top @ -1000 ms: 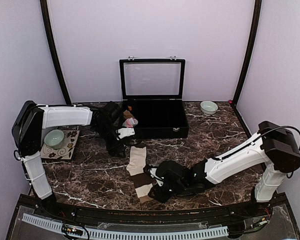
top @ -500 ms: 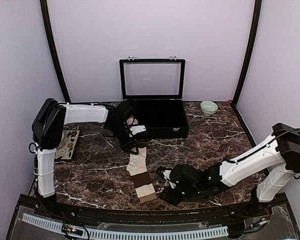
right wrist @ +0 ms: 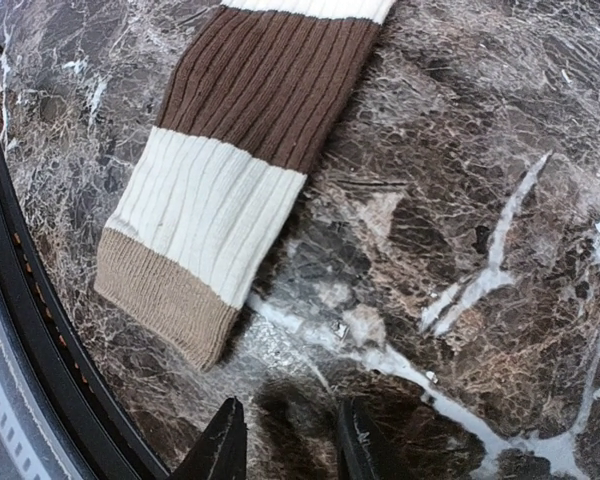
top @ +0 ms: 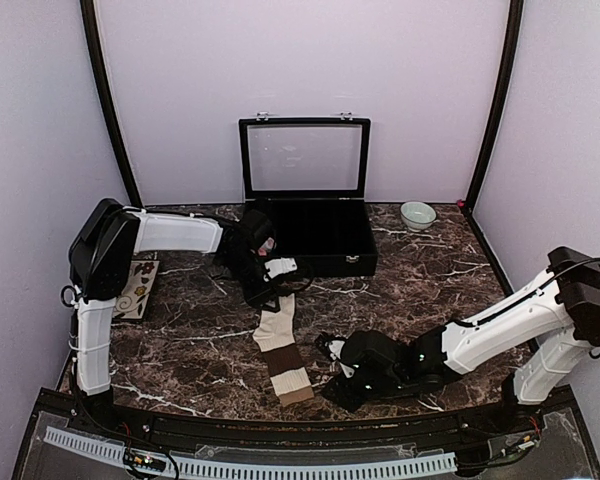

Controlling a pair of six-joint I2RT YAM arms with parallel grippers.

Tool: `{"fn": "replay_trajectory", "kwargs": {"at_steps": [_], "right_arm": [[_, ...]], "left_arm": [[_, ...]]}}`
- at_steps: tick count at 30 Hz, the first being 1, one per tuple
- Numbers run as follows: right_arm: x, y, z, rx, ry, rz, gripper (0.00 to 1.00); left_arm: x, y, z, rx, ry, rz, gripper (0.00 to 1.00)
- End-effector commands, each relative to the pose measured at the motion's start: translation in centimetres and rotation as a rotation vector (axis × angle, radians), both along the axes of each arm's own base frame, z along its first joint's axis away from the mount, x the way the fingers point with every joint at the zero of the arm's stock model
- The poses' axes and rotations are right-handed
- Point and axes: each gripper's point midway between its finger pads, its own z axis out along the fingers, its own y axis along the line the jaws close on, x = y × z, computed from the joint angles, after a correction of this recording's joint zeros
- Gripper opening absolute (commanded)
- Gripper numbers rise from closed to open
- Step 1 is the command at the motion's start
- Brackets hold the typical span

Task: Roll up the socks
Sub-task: Move the sock to the center of the board.

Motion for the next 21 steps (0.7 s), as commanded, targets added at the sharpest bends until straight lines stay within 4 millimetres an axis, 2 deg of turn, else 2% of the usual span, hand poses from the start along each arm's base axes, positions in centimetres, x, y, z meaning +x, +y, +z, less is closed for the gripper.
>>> {"fn": "replay_trajectory", "kwargs": {"at_steps": [1, 6, 8, 12, 18, 19, 21], "right_arm": [[-0.1, -0.5, 0.2, -0.007, -0.016, -0.004, 0.31], [-0.1, -0.1, 0.1, -0.013, -0.019, 0.006, 0.3], [0.0, -0.1, 0.1, -0.018, -0.025, 0.007, 0.3], [0.2, -0.1, 0.2, -0.023, -0.034, 0.007, 0.29], [0.3, 0.0, 0.3, -0.024, -0.045, 0.006, 0.29], [0.3, -0.1, -0.4, -0.044, -0.041, 0.008, 0.29], [0.4, 0.2, -0.6, -0.046, -0.041, 0.009, 0.29]], "left_arm": [[-1.2, 0.0, -1.7, 0.04, 0.019, -0.029, 0.29], [-2.5, -0.4, -2.0, 0.063, 0.029, -0.06, 0.08], [-2.3, -0.6, -1.4, 0.056, 0.019, -0.06, 0.0], [-0.9, -1.2, 0.9, 0.034, -0.045, -0.041, 0.0], [1.2, -2.1, 6.7, -0.049, -0.208, -0.021, 0.0], [1.4, -2.1, 7.2, -0.058, -0.235, -0.021, 0.0], [2.2, -2.2, 8.0, -0.071, -0.298, -0.016, 0.0]]}}
